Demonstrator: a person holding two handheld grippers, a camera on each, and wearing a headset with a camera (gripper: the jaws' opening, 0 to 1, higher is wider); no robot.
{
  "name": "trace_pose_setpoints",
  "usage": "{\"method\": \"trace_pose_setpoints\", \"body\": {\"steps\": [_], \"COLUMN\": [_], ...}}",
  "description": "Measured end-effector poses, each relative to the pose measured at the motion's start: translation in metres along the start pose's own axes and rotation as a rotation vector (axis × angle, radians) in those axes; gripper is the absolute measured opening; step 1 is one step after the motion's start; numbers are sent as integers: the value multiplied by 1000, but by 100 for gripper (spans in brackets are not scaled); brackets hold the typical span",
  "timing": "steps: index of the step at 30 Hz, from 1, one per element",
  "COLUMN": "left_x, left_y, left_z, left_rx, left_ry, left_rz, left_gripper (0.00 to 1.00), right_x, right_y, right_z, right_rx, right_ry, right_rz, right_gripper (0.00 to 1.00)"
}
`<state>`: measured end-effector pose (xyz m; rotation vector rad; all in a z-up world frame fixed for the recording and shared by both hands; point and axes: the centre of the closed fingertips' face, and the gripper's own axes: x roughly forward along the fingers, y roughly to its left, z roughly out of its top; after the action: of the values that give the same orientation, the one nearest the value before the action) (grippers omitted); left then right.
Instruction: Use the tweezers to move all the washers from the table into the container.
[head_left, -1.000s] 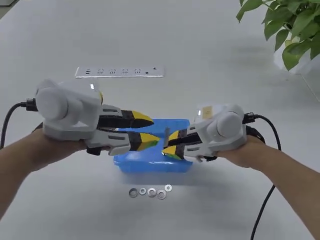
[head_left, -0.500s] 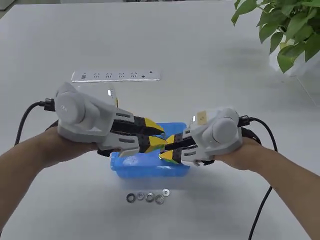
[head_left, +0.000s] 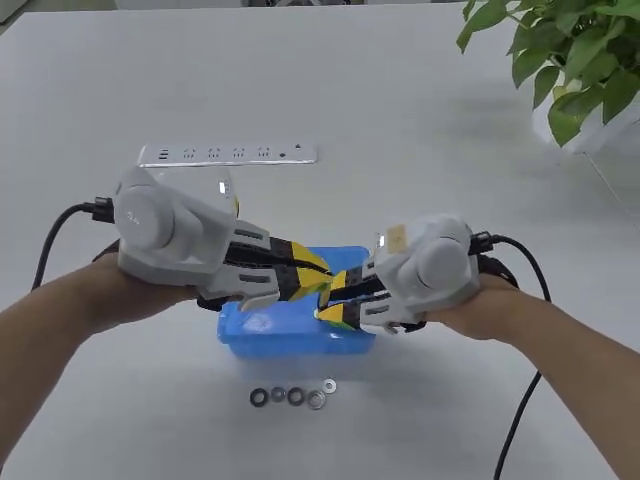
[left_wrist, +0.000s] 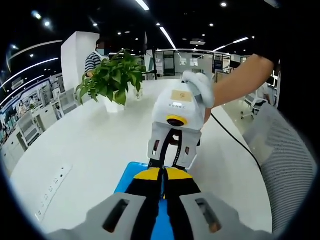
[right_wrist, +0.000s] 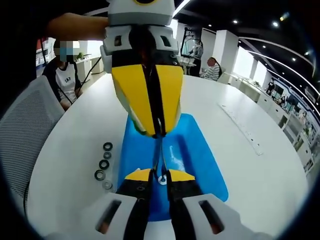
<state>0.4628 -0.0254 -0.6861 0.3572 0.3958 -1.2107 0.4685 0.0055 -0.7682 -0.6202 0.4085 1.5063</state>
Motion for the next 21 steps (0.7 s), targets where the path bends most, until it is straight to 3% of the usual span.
{"method": "trace_pose_setpoints", "body": {"steps": [7, 21], "left_x": [-1, -1], "left_y": [6, 7], "left_z": [-1, 0], "left_rx": [-5, 15], "left_ry": [6, 17], "left_rz": [28, 40], "left_gripper": [5, 4], "right_x": [-4, -23], "right_y": [-2, 0], "right_z": [3, 10], "right_rx": [13, 52], "right_ry": [-6, -20], "right_rz": [-20, -63], "right_gripper": [16, 28]}}
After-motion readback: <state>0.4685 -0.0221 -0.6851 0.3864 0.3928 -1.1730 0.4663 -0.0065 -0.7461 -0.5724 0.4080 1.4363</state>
